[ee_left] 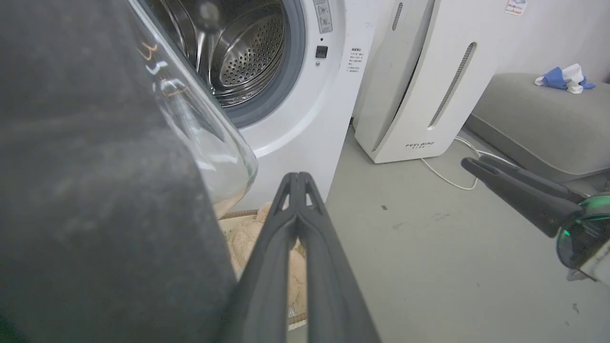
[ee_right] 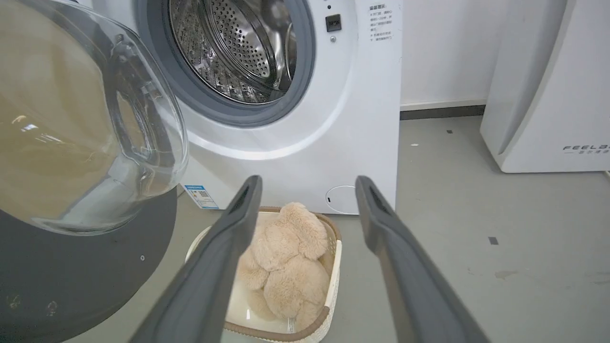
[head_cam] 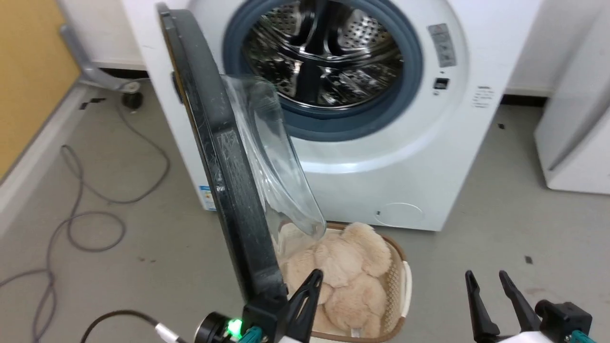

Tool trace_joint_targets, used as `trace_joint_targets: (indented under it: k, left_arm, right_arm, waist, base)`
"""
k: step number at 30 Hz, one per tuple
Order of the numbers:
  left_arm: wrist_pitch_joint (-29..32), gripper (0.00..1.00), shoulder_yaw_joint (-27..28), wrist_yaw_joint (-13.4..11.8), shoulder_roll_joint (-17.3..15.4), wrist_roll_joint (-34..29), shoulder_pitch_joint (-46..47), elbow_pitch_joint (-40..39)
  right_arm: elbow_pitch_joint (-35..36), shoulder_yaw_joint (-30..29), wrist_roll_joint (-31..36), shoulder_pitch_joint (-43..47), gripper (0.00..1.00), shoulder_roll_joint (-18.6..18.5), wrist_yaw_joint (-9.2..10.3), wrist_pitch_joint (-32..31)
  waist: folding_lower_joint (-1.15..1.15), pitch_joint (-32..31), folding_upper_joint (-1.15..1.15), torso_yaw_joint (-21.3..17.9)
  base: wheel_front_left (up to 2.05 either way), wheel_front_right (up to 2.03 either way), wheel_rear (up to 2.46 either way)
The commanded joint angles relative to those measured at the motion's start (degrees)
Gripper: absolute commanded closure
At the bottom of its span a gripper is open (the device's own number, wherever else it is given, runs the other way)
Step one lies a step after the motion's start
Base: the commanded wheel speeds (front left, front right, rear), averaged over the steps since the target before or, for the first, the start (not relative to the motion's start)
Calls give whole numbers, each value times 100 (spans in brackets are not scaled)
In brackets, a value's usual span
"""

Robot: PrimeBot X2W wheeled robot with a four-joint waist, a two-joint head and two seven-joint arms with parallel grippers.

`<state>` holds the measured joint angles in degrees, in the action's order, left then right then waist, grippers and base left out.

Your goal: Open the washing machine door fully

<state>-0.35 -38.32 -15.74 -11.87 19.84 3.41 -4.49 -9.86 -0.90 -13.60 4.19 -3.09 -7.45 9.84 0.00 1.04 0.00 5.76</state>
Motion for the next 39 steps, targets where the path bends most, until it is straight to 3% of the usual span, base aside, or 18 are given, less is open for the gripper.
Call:
trace_joint_targets:
  k: [1,17,25,31,39]
  left_arm:
    - [32,100,46,-97,-88,-19,-154,-140]
    - [38,100,397,-572,-420,-45,-565,-589]
    - [-263,100,1057,-734,-683,100,-410,-349]
    - [-656,100,1800,-577,-869,611,-183,76]
    - [-1090,100,2501,-141,-1155,1094,445,1070]
  right_arm:
    - [11,-1,14,56,0,22,-3,-27]
    - [135,-25,17,82,0,22,-3,-105]
    - [153,-3,26,15,0,22,-3,-154]
    - [198,-20,66,-10,0,22,-3,-205]
    - [289,-43,116,-83,0,22,-3,-272]
  waist:
    - [0,-37,0,193]
    - [0,-6,0,1386]
    - [0,54,0,1599]
    - [0,122,0,1555]
    - [0,326,0,1424]
  base:
    - [0,0,0]
    - [0,0,0]
    - [0,0,0]
    - [0,0,0]
    - [0,0,0]
